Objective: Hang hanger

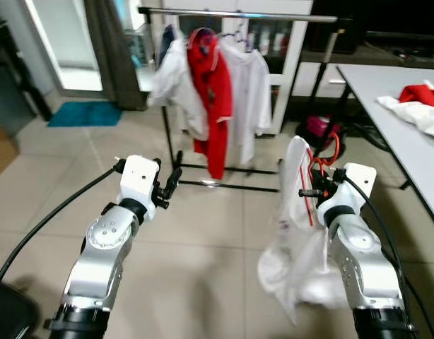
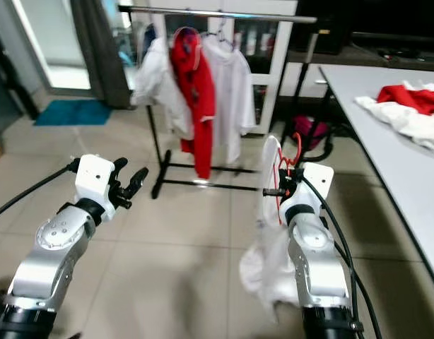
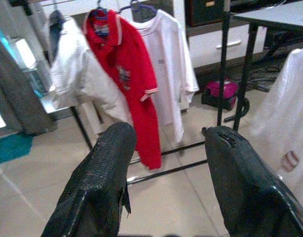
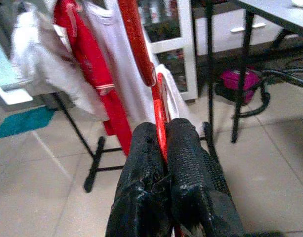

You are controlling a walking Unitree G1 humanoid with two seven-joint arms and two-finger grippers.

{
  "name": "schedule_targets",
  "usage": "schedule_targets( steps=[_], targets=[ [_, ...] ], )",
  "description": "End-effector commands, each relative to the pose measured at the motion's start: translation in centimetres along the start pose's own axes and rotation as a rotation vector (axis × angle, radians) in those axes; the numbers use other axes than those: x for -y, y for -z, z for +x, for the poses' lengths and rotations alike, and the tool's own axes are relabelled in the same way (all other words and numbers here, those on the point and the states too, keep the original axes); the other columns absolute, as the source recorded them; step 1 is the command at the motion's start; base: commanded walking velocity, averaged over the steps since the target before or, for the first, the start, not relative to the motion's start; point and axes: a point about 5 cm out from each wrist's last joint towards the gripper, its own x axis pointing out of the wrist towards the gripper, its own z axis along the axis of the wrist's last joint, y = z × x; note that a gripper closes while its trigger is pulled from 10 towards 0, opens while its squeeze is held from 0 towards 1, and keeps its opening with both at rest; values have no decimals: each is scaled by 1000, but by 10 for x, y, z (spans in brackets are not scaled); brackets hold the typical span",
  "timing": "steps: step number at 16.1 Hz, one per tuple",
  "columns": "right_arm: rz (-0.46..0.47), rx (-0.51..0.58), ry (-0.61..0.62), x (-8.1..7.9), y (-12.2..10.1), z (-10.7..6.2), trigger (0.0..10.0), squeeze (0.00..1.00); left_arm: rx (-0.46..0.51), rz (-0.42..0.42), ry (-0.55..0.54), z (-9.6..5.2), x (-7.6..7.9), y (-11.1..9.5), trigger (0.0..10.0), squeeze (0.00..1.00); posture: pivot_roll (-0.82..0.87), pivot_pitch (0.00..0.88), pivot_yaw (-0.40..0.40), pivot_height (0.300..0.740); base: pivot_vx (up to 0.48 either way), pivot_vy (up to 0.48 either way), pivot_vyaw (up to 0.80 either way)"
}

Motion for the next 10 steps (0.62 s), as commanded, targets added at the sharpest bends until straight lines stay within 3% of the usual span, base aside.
schedule_targets(
  steps=[1, 2, 10],
  targets=[
    [25, 21, 20, 6, -6, 2, 10000, 0, 19, -2, 15, 2, 5, -5, 10000, 0, 8, 0, -16, 740, 379, 0, 0],
    [66, 22, 15, 4, -6, 3, 10000, 0, 18, 10, 6, 0, 4, -6, 10000, 0, 12, 0, -20, 740, 379, 0, 0],
    [60, 47, 23, 3, -11, 4, 10000, 0, 18, 14, 3, 2, 5, -7, 10000, 0, 8, 9, -18, 740, 380, 0, 0]
  ],
)
